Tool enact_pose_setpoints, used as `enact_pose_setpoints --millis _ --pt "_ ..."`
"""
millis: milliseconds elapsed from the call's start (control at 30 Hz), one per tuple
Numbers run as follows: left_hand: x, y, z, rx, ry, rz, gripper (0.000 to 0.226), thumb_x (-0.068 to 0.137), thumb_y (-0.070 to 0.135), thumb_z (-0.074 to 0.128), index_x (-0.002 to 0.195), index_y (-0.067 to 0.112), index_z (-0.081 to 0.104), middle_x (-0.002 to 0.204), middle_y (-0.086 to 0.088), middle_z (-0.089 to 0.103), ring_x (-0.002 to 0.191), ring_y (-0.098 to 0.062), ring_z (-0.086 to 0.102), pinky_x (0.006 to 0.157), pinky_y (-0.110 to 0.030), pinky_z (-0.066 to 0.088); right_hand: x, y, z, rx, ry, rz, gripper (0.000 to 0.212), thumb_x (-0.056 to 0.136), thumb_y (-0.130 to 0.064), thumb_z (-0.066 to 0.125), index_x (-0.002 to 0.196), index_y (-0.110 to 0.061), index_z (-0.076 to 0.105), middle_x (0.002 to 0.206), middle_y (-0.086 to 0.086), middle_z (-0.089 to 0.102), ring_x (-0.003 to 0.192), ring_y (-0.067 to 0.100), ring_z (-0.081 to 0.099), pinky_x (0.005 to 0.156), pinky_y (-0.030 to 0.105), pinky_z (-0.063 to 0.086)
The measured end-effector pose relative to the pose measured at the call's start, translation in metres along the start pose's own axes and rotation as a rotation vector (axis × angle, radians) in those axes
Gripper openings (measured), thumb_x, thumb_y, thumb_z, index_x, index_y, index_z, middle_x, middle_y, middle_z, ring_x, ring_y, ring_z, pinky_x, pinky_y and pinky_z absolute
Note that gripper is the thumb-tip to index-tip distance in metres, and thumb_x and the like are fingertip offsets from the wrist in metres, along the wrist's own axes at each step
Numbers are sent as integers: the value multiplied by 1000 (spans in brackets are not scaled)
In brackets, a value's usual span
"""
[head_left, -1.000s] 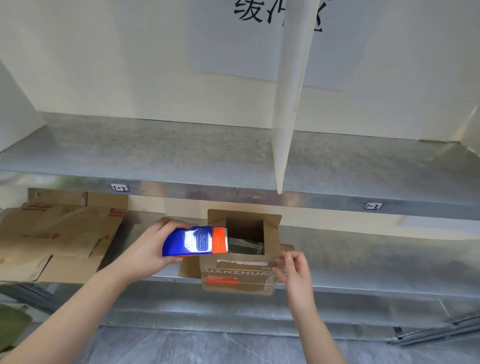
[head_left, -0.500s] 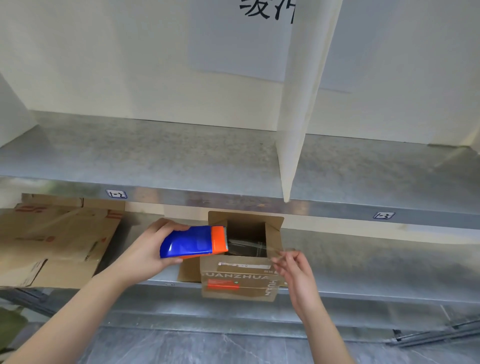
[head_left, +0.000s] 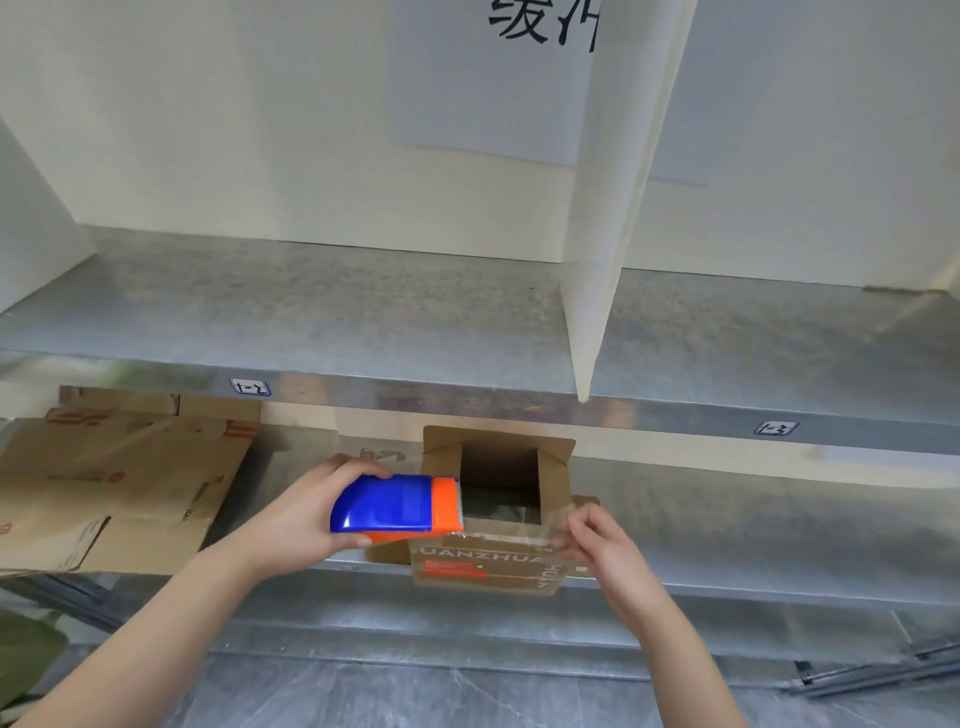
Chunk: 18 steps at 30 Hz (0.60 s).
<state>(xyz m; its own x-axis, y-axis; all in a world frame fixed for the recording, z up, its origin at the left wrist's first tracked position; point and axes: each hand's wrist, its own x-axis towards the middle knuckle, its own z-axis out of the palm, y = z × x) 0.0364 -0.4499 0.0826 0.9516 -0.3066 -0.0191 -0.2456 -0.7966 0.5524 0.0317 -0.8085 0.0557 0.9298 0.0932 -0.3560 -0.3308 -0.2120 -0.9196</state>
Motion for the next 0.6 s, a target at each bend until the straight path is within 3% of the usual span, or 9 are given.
enact_pose_setpoints --millis 100,200,333,500,600 --pt "-2 -6 4 -8 -55 -15 69 73 31 80 126 47 38 128 25 43 118 15 32 91 -4 30 -5 2 -14 27 -115 69 21 103 -19 44 89 -5 51 96 12 66 88 24 66 75 30 55" --pt "2 -9 6 -29 -70 -27 68 73 31 80 121 50 37 127 27 42 117 14 35 89 -6 33 7 1 -22 -6 -227 143 19 100 -24 49 85 -12 50 92 2 65 75 15 61 55 22 41" --pt "9 -12 6 -38 -67 -30 67 72 29 81 121 49 39 127 29 42 118 13 35 91 -5 32 25 -3 -27 15 -298 190 18 89 -30 55 80 -17 47 87 -2 65 73 16 62 48 18 30" --pt "22 -16 10 -62 -80 -60 66 71 32 80 119 52 40 127 22 46 116 6 42 92 -15 36 26 13 -28 142 -144 145 16 98 -23 52 91 -9 54 85 3 63 65 12 56 49 19 31" --pt "28 -15 11 -64 -104 -57 66 71 33 79 119 54 39 126 21 47 115 4 44 91 -16 37 23 14 -22 241 8 96 15 100 -23 50 98 -10 58 89 1 68 67 17 61 54 24 42"
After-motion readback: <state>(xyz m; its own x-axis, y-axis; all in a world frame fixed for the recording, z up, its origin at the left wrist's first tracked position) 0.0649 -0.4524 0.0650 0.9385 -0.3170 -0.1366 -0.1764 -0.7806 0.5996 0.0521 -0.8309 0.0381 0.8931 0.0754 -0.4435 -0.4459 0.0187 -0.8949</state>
